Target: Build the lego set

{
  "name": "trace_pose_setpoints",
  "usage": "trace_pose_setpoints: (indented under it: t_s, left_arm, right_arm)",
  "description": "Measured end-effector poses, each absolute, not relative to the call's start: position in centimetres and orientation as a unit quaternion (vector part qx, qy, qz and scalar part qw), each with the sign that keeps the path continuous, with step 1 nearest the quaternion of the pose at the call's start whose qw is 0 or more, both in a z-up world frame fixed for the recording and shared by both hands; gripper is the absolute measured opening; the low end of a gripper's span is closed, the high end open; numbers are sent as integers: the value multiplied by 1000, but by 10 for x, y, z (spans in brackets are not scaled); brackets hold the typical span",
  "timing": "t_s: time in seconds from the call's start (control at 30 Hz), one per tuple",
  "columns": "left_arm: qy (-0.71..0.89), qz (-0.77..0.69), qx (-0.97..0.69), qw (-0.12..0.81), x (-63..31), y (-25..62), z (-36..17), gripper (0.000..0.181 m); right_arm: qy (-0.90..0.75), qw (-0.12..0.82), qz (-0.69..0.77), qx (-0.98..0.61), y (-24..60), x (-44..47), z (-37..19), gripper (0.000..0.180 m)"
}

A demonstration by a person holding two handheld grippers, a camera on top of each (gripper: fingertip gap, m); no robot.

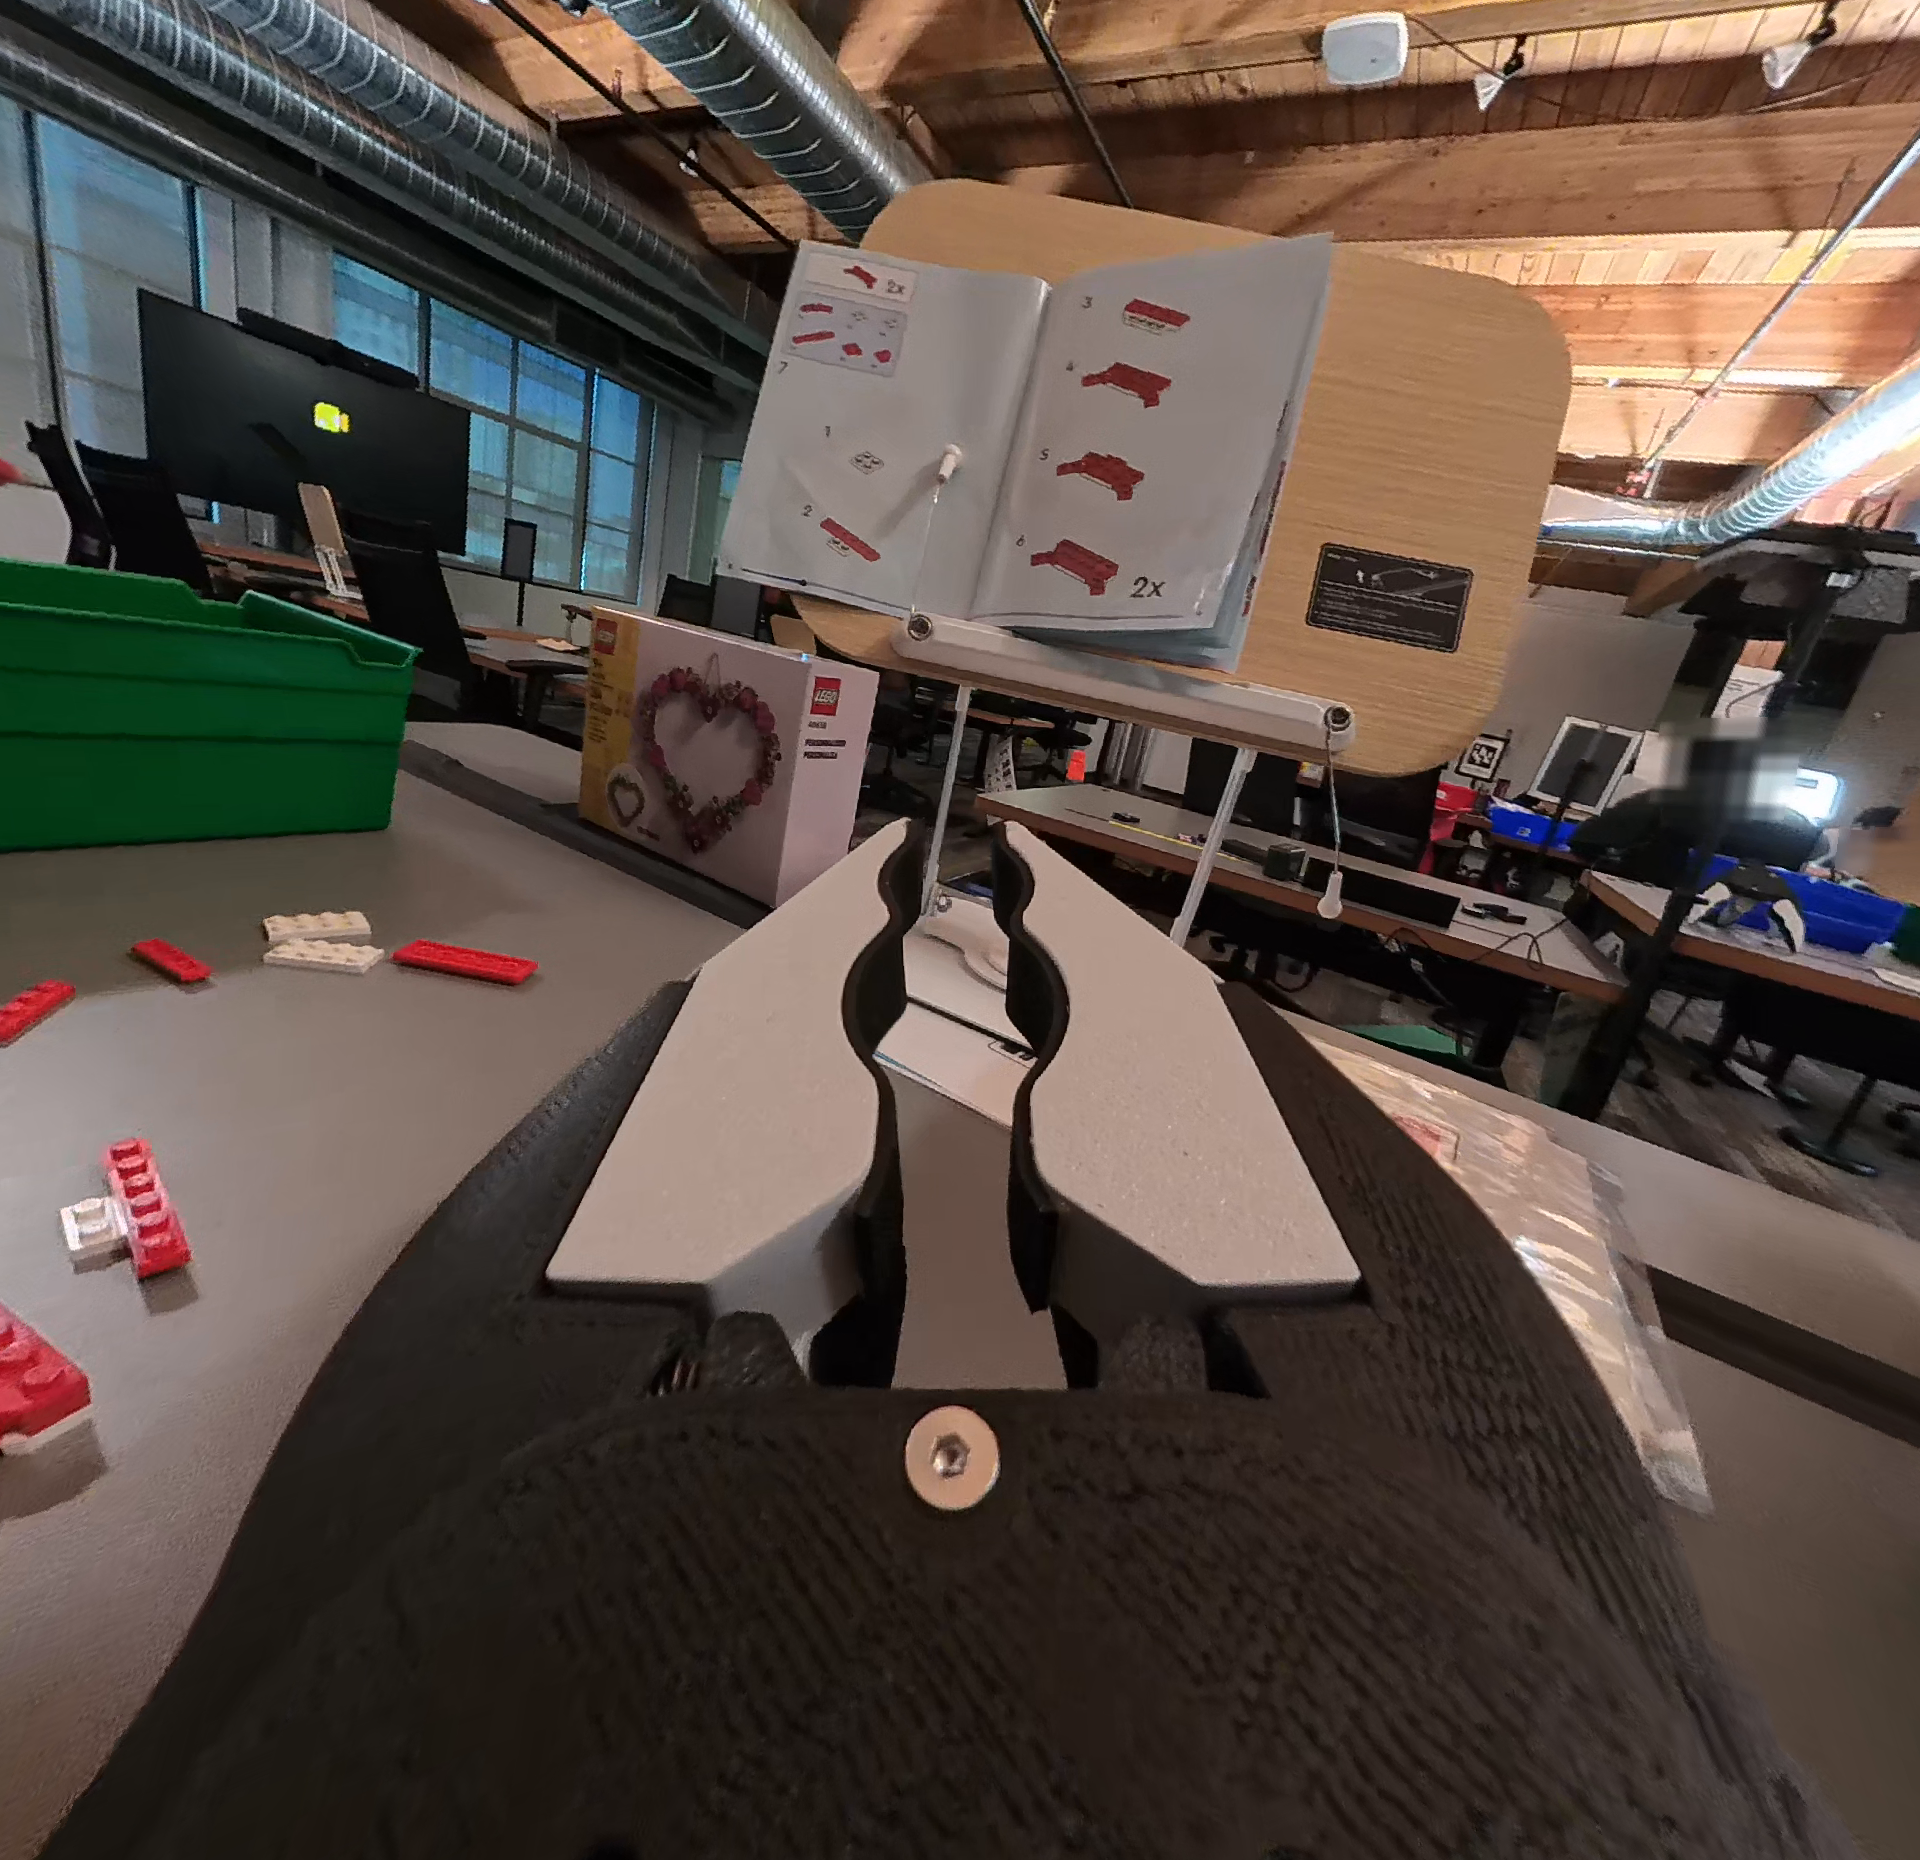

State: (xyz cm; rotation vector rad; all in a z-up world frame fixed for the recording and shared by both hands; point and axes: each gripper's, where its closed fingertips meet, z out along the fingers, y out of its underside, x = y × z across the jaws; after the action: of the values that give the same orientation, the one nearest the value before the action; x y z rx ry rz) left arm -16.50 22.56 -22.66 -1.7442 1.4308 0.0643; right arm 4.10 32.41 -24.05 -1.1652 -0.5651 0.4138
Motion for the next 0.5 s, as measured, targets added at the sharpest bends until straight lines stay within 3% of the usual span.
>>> trace_pose_setpoints:
  t_s: [0.23, 0.43, 0.5]
  left_arm:
    - [498, -81, -723, 472, -124, 205, -269, 8]
    - [358, -302, -728, 501, -95, 185, -271, 8]
    - [326, -384, -714, 485, -85, 174, -267, 8]
  right_arm:
    - [-304, 772, 195, -522, 313, 27, -236, 10]
    - [-373, 743, 244, -499, 291, 2, -232, 10]
    - [-417, 701, 324, -480, 267, -16, -228, 10]
